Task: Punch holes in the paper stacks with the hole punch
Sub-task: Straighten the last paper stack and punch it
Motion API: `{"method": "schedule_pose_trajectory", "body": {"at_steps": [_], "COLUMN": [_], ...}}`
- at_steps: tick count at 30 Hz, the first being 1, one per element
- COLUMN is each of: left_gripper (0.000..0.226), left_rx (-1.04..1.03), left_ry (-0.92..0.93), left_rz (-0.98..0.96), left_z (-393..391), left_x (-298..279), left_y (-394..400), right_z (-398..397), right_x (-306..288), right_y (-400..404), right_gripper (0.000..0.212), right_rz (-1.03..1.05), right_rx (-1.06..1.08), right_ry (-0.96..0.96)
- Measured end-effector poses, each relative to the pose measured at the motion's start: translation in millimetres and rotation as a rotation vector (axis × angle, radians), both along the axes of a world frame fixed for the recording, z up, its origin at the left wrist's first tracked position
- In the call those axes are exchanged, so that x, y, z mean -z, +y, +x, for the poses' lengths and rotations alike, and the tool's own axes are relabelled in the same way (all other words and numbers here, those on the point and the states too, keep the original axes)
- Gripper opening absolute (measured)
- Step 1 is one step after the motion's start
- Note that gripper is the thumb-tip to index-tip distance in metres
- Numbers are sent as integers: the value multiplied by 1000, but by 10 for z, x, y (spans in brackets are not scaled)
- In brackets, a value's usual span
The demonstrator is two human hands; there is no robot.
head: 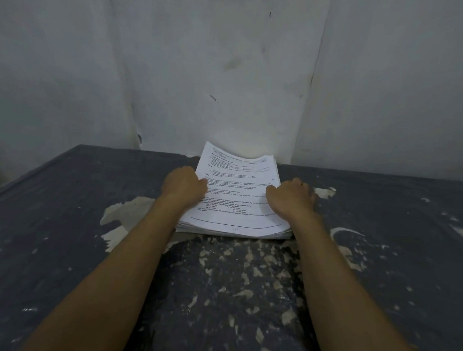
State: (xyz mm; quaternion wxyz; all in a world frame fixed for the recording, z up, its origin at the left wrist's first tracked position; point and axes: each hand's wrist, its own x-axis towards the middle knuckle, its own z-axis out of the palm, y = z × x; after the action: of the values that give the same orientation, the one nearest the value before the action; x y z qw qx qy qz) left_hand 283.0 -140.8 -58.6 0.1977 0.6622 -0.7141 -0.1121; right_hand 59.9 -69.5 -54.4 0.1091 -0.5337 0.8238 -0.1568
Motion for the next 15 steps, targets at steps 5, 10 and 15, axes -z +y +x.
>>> {"method": "schedule_pose_trajectory", "body": {"at_steps": [5, 10, 15], "left_gripper": [67, 57, 59], "left_rx": [7, 136, 372], "left_ry": [127, 467, 589], "left_rz": [83, 166, 223], "left_z": [126, 383, 622], "left_x": [12, -90, -13], "left_y": [-21, 196, 814], "right_z": [-47, -106, -23], "right_x": [73, 88, 70], "right_y": [72, 319, 778], "right_gripper": [73, 73, 95], "right_rz": [-141, -283, -222], "right_rx": [-26, -138, -349], "right_ry": [-147, -356, -337]}}
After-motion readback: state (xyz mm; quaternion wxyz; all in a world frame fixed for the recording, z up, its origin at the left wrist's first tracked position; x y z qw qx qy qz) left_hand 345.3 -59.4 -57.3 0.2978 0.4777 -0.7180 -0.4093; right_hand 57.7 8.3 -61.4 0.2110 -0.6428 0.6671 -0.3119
